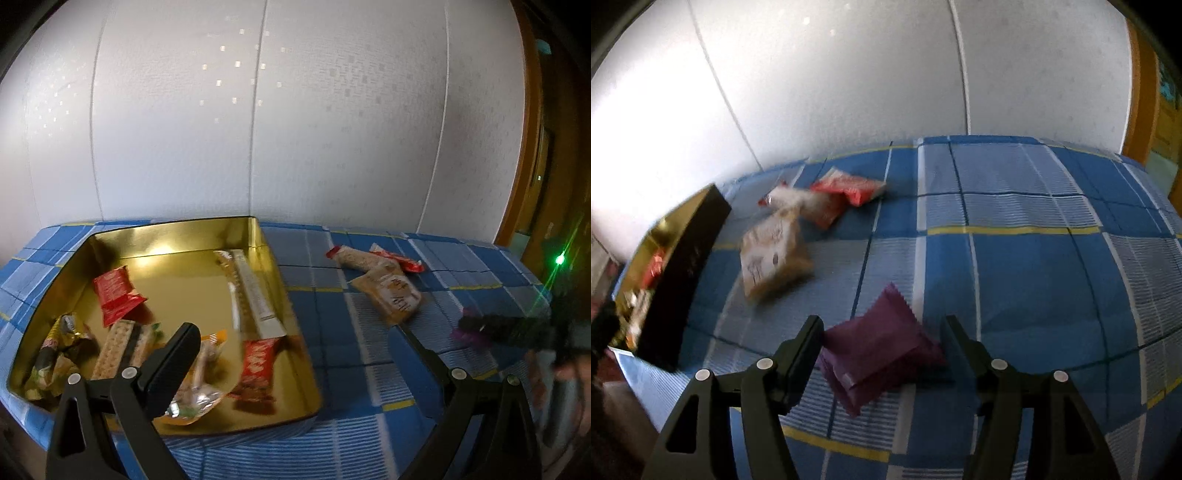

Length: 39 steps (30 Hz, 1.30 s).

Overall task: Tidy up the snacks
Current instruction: 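Grasp the round pastry bag with the left gripper while the right gripper holds the purple snack, then carry the pastry bag into the gold tin and open the left gripper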

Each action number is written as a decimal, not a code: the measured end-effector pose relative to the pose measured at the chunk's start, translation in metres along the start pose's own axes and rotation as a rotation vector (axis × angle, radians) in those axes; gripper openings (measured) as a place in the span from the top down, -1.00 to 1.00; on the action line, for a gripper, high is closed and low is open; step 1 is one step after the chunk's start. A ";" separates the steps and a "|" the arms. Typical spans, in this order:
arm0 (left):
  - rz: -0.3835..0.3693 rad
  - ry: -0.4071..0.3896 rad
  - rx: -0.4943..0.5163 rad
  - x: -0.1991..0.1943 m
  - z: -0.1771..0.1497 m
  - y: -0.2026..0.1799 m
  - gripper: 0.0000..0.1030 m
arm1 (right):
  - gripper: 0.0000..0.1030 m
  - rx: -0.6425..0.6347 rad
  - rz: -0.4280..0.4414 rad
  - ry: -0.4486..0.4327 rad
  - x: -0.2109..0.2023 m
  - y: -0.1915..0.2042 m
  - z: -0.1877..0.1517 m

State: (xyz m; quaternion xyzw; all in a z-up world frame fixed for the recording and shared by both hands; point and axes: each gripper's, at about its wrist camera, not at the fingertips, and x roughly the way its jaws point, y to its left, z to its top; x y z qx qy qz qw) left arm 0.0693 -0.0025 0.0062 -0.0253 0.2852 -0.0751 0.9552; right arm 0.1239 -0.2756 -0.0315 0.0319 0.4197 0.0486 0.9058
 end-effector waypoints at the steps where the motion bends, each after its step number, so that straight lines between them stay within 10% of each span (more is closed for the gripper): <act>1: -0.008 0.005 0.003 0.002 0.003 -0.005 -0.98 | -0.29 -0.034 -0.015 -0.011 0.000 0.005 -0.001; 11: -0.046 0.125 0.025 0.040 0.027 -0.057 -0.98 | 0.05 0.034 -0.004 -0.015 -0.005 -0.012 0.003; 28: 0.025 0.436 -0.116 0.166 0.042 -0.099 -0.96 | -0.22 0.090 0.015 0.041 -0.001 -0.028 0.000; 34: 0.038 0.419 0.021 0.172 0.035 -0.111 -0.17 | -0.25 0.001 -0.015 0.061 -0.002 -0.019 -0.005; 39: 0.002 0.387 0.068 0.157 0.027 -0.104 -0.15 | 0.02 -0.052 -0.039 0.055 -0.001 -0.013 -0.006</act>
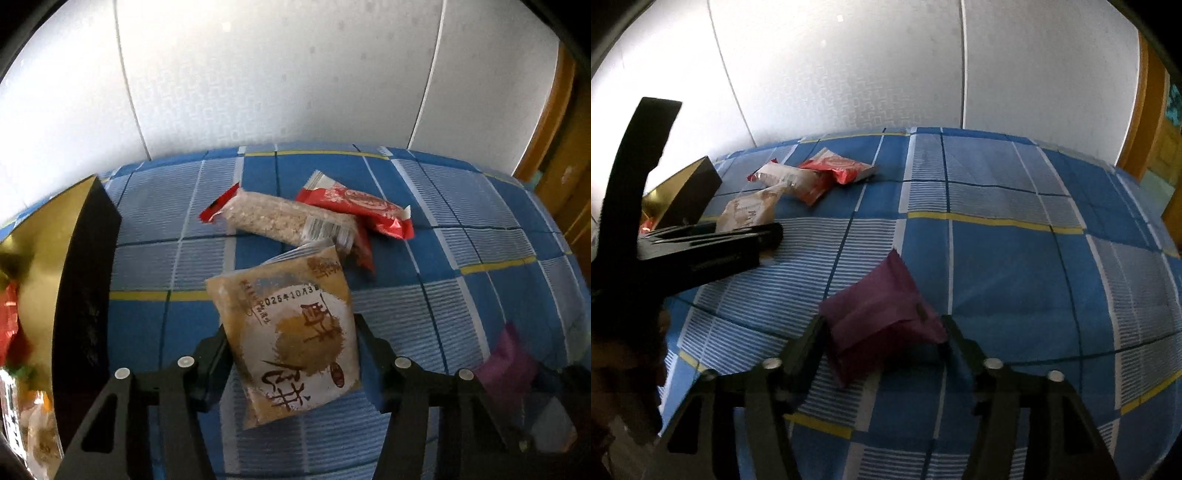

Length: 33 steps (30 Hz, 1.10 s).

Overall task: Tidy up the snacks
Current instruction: 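Carry the pastry bag into the gold tin and open the left gripper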

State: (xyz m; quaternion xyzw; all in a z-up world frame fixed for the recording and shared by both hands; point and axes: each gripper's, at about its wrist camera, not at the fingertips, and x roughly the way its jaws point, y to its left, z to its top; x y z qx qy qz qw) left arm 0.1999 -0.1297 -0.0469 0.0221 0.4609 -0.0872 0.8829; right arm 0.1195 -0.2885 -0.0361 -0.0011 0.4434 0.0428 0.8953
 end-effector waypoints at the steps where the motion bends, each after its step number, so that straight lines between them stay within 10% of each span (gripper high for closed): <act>1: -0.004 -0.002 -0.003 -0.003 -0.003 0.003 -0.15 | 0.15 0.000 0.001 -0.003 0.000 0.000 0.001; 18: -0.139 -0.124 -0.073 -0.061 -0.014 0.035 -0.15 | 0.16 0.027 0.010 -0.029 0.002 -0.002 0.000; 33: -0.037 -0.205 -0.256 -0.094 -0.011 0.137 -0.15 | 0.16 0.013 -0.004 -0.041 -0.001 0.001 -0.002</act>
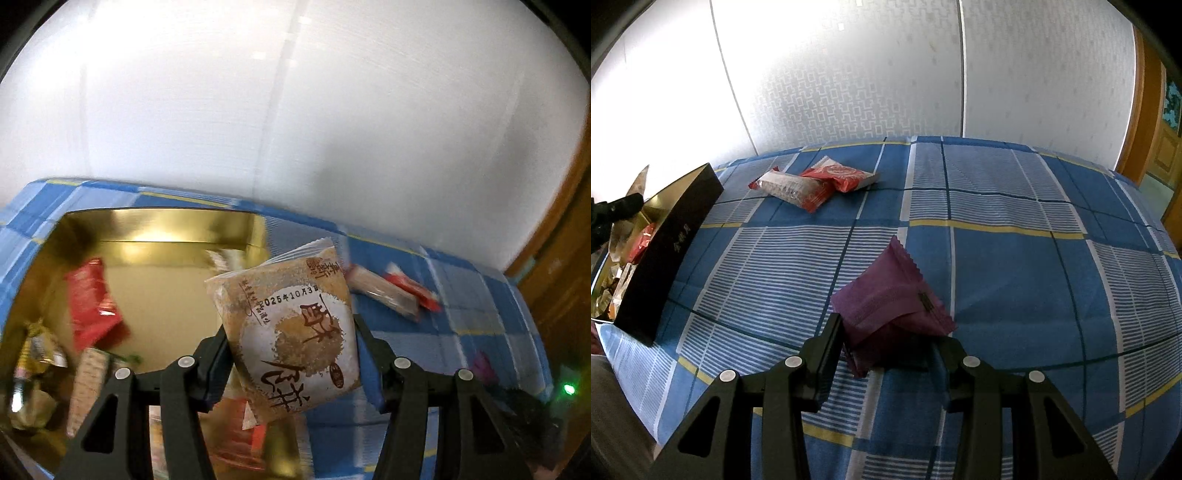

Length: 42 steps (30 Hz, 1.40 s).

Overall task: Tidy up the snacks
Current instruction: 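Carry the pastry bag into the gold tin and open the left gripper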

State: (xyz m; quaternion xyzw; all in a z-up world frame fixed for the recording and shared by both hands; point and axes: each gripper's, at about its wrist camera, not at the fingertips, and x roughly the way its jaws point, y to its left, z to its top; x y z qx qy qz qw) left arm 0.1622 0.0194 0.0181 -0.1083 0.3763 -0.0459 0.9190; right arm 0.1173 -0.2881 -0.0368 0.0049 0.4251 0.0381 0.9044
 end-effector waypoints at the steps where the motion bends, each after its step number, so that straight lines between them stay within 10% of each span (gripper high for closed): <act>1: 0.016 0.002 -0.009 0.001 0.001 0.007 -0.15 | 0.16 -0.001 0.000 0.000 0.000 0.000 0.000; 27: 0.290 0.259 -0.109 0.081 0.039 0.131 -0.28 | 0.15 -0.013 -0.010 -0.011 0.001 0.002 0.001; 42: 0.224 -0.077 -0.144 -0.019 -0.015 0.121 -0.73 | 0.16 0.007 -0.019 -0.025 0.002 0.003 0.001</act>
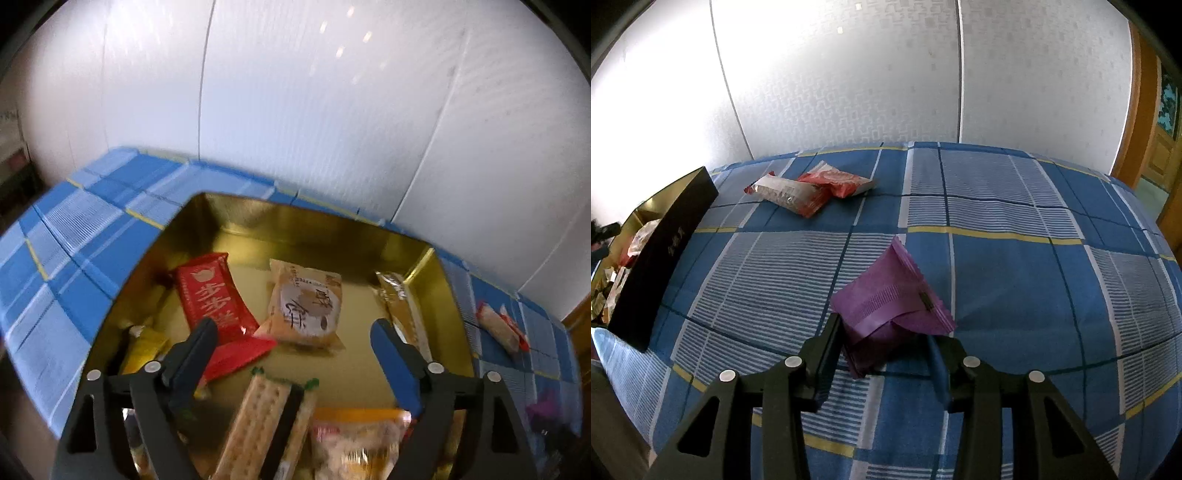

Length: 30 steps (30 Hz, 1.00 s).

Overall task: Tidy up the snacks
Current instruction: 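Carry the pastry bag into the gold tin and open the left gripper, then carry the purple snack into the gold tin and open the right gripper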

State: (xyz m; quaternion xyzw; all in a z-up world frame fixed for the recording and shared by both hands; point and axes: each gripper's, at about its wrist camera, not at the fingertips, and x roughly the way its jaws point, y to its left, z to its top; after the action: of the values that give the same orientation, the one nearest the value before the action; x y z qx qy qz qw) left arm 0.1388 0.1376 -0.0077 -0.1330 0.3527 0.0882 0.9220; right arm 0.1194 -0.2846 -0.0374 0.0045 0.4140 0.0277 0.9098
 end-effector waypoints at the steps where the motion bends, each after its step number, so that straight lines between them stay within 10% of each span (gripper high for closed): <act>1: 0.002 -0.027 0.009 -0.007 -0.006 -0.001 -0.78 | 0.16 0.004 0.003 -0.002 0.000 0.000 0.000; 30: 0.047 -0.079 0.150 -0.021 -0.040 0.001 -0.86 | 0.17 -0.094 0.175 -0.081 -0.013 0.068 -0.012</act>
State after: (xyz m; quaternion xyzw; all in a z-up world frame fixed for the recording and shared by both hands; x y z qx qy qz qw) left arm 0.0979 0.1251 -0.0221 -0.0514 0.3248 0.0885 0.9402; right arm 0.0987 -0.2178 -0.0340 -0.0008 0.3730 0.1264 0.9192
